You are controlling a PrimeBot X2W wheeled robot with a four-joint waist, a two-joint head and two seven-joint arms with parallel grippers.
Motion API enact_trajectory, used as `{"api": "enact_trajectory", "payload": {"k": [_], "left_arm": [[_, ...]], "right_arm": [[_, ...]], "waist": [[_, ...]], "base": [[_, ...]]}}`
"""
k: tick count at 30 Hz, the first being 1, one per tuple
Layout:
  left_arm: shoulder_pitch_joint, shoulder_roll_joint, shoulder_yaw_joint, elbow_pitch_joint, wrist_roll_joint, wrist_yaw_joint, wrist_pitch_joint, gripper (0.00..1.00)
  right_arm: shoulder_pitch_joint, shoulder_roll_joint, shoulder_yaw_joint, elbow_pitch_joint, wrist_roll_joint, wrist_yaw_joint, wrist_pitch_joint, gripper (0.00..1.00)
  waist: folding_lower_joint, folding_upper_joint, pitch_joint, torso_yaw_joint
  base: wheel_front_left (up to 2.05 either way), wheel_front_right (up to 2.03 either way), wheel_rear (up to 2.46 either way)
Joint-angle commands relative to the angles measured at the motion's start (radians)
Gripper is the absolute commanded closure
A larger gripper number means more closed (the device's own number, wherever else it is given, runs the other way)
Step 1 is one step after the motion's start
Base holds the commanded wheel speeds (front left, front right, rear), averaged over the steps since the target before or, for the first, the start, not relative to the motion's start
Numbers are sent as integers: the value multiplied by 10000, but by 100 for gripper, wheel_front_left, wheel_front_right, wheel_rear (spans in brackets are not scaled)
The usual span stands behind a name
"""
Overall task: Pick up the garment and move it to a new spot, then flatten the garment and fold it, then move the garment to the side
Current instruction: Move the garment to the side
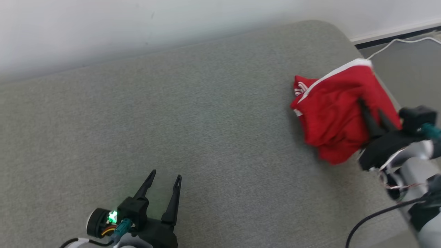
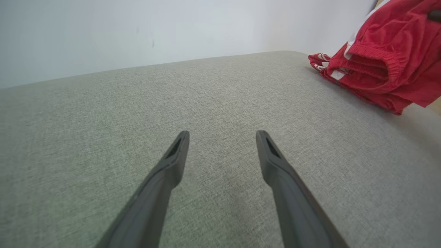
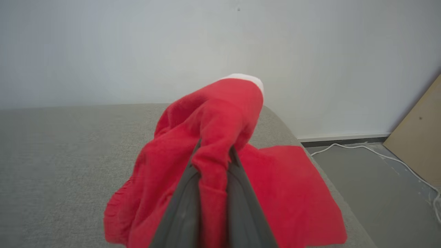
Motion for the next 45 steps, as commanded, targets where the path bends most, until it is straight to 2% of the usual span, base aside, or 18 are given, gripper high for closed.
{"api": "enact_trajectory", "payload": {"k": [1, 10, 11, 12, 13, 16, 20, 26, 34, 40, 45], "left_arm": [[-149, 18, -22, 16, 90, -3, -5, 0], [-337, 19, -86, 103, 252, -69, -5, 0], [-374, 19, -75, 104, 270, -68, -5, 0], [-405, 16, -75, 113, 294, -76, -5, 0], [-420, 16, -60, 125, 322, -83, -7, 0], [-405, 19, -40, 135, 298, -74, -5, 0], [-274, 16, -12, 119, 228, -38, -5, 0], [75, 18, 200, 130, 147, -9, -5, 0], [658, 16, 639, 69, 105, 168, -5, 0], [1231, 18, 1122, -39, 80, 309, -5, 0], [1730, 17, 1671, -124, 153, 355, -5, 0]], "right_arm": [[-387, -309, -113, 329, -81, 2, -11, 100], [-1348, -1004, -221, 2521, -508, 2, -11, 100], [-1458, -1036, -319, 2816, -607, 2, -9, 60], [-1561, -1102, -488, 3086, -744, 2, -11, 7], [-1648, -1104, -656, 3371, -891, 2, -7, 0], [-1718, -1077, -1217, 3619, -1654, 2, -7, 0], [-1204, -834, -2436, 3366, -2356, 2, -7, 0], [91, 33, -3622, 1635, -2945, 2, -10, 0], [1858, 1078, -3474, -648, -2988, 2, -6, 0], [2867, 1680, -3345, -1532, -2871, 2, -7, 0], [3556, 2126, -3654, -1939, -2766, 2, -7, 0]], "waist": [[-1, -1, 326, 395], [-1, -1, 703, 995], [-1, -1, 733, 1038], [-1, -1, 764, 1092], [-1, -1, 774, 1134], [-1, -1, 740, 1263], [-1, -1, 601, 1369], [-1, -1, 175, 1425], [-1, -1, -538, 1537], [-1, -1, -975, 1848], [-1, -1, -1272, 2118]], "base": [[0, 0, 0], [0, 0, 0], [0, 0, 0], [0, 0, 0], [0, 0, 0], [0, 0, 0], [0, 0, 0], [0, 0, 0], [0, 0, 0], [0, 0, 0], [0, 0, 0]]}}
